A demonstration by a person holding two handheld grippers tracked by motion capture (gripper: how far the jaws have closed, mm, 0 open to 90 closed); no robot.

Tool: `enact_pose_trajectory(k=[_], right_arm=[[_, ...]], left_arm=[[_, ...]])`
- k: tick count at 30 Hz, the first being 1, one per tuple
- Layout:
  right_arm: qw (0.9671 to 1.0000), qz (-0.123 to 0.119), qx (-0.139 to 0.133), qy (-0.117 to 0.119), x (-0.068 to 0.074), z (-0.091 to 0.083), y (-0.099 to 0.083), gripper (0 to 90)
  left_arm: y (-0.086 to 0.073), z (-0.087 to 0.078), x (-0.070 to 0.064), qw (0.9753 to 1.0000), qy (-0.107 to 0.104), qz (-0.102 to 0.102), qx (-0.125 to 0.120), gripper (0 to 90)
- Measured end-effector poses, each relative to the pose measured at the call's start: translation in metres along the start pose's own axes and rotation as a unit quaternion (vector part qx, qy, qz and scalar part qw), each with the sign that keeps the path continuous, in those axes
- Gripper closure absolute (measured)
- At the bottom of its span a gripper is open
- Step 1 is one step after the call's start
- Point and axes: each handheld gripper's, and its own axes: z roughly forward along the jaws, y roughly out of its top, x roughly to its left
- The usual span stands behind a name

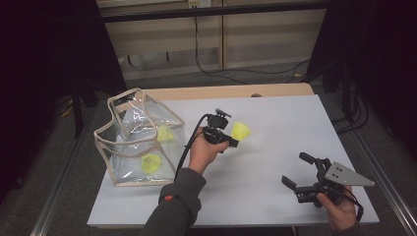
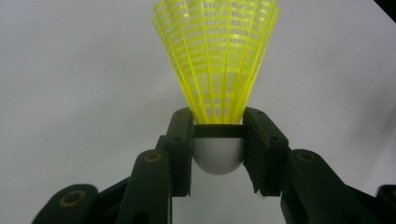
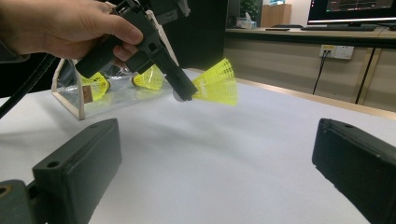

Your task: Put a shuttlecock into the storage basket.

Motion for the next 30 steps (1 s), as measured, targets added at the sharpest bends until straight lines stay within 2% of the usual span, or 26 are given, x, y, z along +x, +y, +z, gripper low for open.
enact_pose_trajectory(k=[10, 14, 30], right_arm=[[1.0000, 0.000, 0.000, 0.000, 0.000, 0.000, 0.000, 1.1], [1.0000, -0.003, -0.001, 0.000, 0.000, 0.000, 0.000, 1.1], [1.0000, -0.001, 0.000, 0.000, 0.001, 0.001, 0.000, 1.1]], left_arm=[[-0.001, -0.012, 0.000, 1.0000, -0.002, 0.000, 0.000, 64.8], [-0.001, -0.017, 0.000, 0.9999, 0.001, 0.012, 0.009, 64.8], [0.001, -0.037, 0.003, 1.0000, -0.002, 0.006, 0.007, 64.8]])
